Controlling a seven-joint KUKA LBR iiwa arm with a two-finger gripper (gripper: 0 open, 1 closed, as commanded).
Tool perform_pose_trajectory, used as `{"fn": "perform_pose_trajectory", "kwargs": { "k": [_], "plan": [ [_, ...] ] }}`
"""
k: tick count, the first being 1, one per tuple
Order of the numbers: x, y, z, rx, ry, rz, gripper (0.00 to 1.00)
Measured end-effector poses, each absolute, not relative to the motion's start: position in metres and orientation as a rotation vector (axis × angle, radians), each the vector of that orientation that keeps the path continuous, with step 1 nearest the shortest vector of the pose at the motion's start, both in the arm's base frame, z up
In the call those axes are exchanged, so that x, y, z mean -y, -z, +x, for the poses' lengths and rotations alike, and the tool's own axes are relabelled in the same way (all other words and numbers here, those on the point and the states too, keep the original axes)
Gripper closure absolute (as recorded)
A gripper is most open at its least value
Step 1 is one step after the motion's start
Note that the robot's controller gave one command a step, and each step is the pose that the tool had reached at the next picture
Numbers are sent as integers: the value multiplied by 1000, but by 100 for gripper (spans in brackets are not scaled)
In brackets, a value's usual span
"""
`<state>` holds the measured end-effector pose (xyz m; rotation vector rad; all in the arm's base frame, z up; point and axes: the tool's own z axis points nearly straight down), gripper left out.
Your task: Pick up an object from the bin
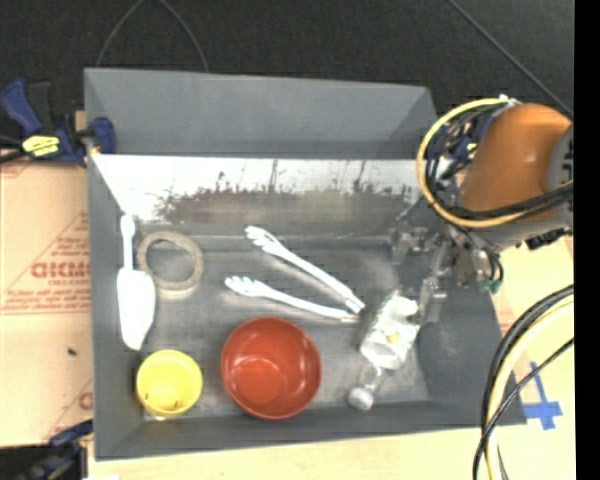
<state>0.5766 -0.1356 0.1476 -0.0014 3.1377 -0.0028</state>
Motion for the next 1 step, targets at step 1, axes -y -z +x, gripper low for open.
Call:
{"fn": "perform_pose_trajectory", "kwargs": {
  "k": [1],
  "plan": [
    [124,-70,541,-3027,6,-829,0]
  ]
}}
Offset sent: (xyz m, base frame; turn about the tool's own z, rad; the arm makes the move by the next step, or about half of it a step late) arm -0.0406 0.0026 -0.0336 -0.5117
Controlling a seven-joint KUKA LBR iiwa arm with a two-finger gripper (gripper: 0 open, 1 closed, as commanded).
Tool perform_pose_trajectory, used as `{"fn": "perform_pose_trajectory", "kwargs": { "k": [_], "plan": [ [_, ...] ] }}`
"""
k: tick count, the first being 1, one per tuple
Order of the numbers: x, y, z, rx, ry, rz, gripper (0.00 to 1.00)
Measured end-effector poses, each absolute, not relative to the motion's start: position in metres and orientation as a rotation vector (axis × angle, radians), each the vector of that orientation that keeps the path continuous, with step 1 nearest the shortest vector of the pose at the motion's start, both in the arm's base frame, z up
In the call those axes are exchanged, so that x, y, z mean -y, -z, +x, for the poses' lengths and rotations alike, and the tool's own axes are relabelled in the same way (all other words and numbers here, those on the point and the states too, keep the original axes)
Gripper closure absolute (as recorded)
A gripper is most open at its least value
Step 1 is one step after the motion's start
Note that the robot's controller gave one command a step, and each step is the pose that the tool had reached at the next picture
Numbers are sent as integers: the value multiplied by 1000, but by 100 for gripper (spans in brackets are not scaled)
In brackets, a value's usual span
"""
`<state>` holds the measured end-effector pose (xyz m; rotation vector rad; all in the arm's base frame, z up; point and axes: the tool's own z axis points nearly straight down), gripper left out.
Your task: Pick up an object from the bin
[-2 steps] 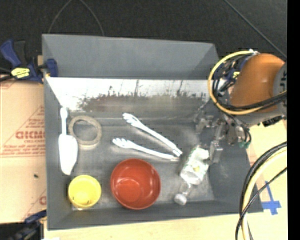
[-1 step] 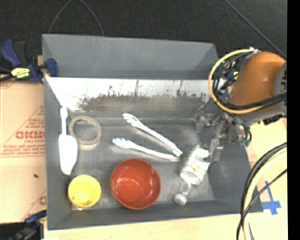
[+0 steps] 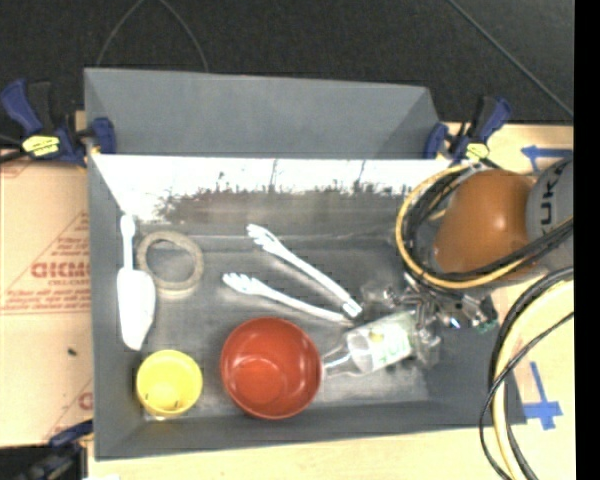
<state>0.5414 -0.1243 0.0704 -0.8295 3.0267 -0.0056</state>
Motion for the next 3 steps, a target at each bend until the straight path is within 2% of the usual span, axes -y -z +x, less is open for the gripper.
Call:
{"fn": "perform_pose_trajectory", "kwargs": {
  "k": [1,2,3],
  "plan": [
    [134,-115,537,-3034,7,-792,0],
    [112,-100,524,-3024,3,-835,0],
    [103,-71,520,-2879,13,-1231,0]
  ]
}}
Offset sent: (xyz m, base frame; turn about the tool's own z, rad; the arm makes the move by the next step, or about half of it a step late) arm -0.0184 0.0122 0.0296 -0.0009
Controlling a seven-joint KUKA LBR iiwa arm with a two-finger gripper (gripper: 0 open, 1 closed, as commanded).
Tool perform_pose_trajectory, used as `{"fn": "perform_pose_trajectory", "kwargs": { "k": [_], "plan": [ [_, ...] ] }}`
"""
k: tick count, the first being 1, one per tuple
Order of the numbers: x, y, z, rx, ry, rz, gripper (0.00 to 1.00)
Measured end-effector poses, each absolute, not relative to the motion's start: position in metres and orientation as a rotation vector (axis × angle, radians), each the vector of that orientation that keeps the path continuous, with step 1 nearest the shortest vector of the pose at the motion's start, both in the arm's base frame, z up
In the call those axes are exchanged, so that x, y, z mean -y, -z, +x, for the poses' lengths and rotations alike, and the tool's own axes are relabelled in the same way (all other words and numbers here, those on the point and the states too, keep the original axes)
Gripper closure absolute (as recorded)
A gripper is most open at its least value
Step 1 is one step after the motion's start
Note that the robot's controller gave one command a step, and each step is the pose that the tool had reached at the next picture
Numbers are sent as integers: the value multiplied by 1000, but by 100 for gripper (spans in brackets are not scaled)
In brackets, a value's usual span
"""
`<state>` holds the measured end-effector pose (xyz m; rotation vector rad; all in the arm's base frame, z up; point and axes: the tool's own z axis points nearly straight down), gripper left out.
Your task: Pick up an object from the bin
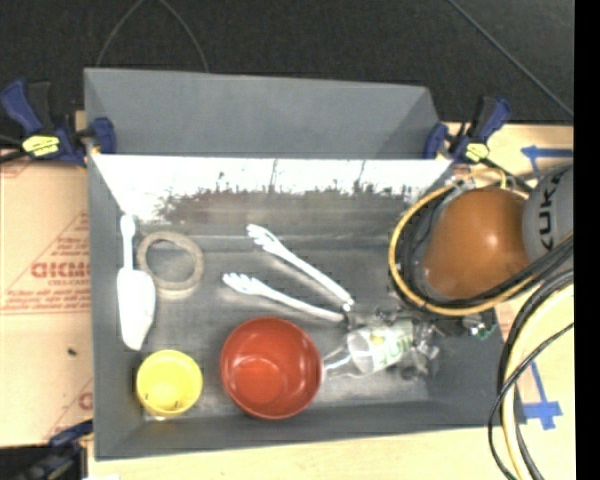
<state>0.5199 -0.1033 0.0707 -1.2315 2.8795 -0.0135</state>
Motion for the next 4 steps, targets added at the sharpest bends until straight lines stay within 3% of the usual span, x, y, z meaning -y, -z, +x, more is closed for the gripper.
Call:
{"fn": "perform_pose_trajectory", "kwargs": {
  "k": [1,2,3,4],
  "plan": [
    [97,-71,532,-2880,9,-1231,100],
    [97,-71,532,-2880,9,-1231,100],
    [96,-87,528,-2889,-2,-1234,100],
    [97,-122,531,-2882,8,-1229,100]
  ]
}}
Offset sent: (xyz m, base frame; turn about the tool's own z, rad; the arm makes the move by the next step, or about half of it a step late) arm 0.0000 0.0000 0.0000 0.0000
